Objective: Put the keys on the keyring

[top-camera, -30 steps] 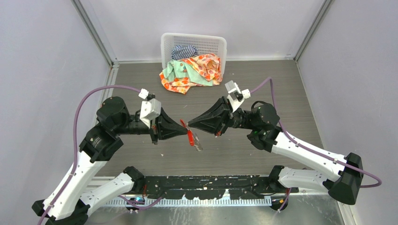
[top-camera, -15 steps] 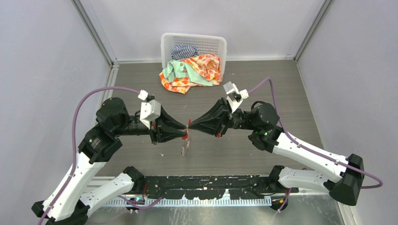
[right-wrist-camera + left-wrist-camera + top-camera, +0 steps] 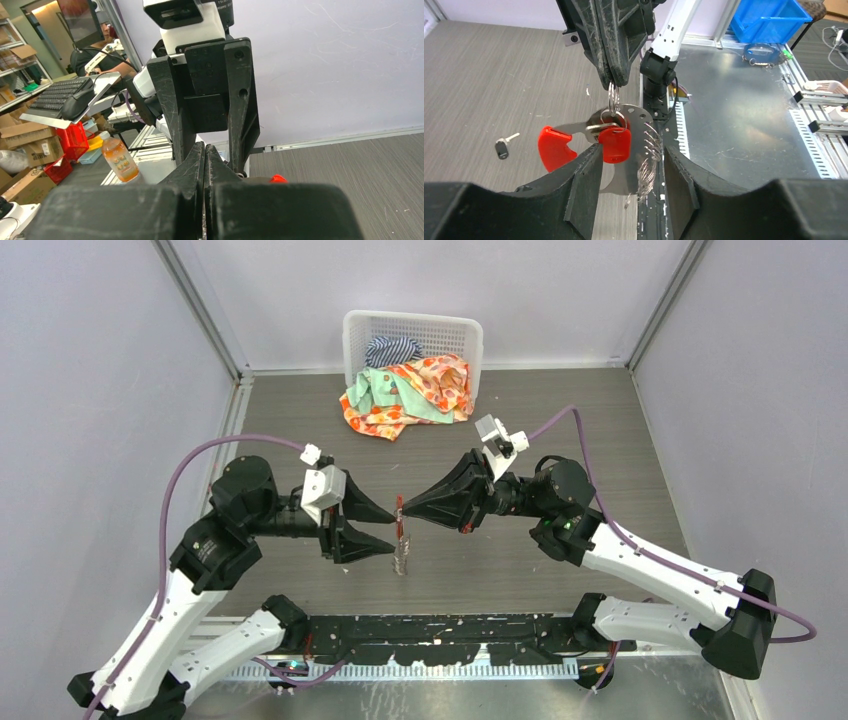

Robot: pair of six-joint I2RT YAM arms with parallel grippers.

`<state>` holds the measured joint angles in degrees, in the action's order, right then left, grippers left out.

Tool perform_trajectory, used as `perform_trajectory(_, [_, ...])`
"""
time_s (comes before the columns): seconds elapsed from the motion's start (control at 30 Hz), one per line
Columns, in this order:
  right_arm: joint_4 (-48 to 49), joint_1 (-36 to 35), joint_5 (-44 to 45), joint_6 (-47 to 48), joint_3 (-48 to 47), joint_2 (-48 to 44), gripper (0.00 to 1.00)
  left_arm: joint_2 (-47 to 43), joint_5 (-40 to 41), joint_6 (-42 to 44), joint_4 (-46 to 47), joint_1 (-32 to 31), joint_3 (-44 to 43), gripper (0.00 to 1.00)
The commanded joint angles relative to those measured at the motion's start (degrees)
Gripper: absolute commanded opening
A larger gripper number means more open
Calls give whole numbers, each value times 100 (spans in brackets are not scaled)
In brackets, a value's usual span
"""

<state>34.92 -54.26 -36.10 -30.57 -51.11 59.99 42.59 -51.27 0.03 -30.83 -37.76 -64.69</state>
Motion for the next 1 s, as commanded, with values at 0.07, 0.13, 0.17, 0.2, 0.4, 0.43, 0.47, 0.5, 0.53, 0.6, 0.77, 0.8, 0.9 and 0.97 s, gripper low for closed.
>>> perform_trajectory(0.07, [349, 3, -11, -60, -294, -51, 1, 55, -147, -372, 375, -14, 195, 47])
perform_trajectory(0.13, [358, -1, -10, -71, -294, -45, 1, 41, -127, -358, 378, -13, 230, 47])
perform_trajectory(0.17, [366, -5, -11, -76, -294, -40, 1, 35, -95, -353, 381, -13, 243, 46])
perform_trajectory(0.2, [371, 1, -11, -80, -294, -43, 1, 43, -60, -355, 378, -12, 261, 45])
perform_trajectory(0.4, [489, -3, -28, -169, -294, 35, 1, 117, -72, -546, 612, -12, 300, 44])
perform_trajectory(0.43, [524, -1, -41, -195, -294, 51, 1, 124, -62, -544, 631, -14, 310, 44])
perform_trajectory(0.47, [545, -4, -46, -208, -286, 46, 1, 120, -59, -540, 642, -13, 314, 43])
perform_trajectory(0.5, [550, -5, -46, -220, -279, 44, 1, 114, -82, -539, 648, -15, 323, 40])
perform_trajectory(0.53, [551, -6, -47, -221, -265, 36, 1, 103, -129, -539, 648, -18, 320, 37])
perform_trajectory(0.6, [511, 3, -23, -186, -244, -5, 1, 53, -292, -541, 614, -17, 305, 34])
perform_trajectory(0.77, [290, -1, 51, -14, -215, -114, 1, -55, -690, -574, 364, -14, 120, 58])
perform_trajectory(0.8, [260, -3, 51, 3, -215, -123, 1, -79, -764, -575, 302, -14, 72, 65])
perform_trajectory(0.9, [250, -5, 31, -6, -230, -126, 1, -125, -910, -498, 80, -12, -26, 73])
perform_trajectory(0.97, [264, -5, 7, -47, -241, -124, 1, -166, -954, -253, -89, -19, -39, 73])
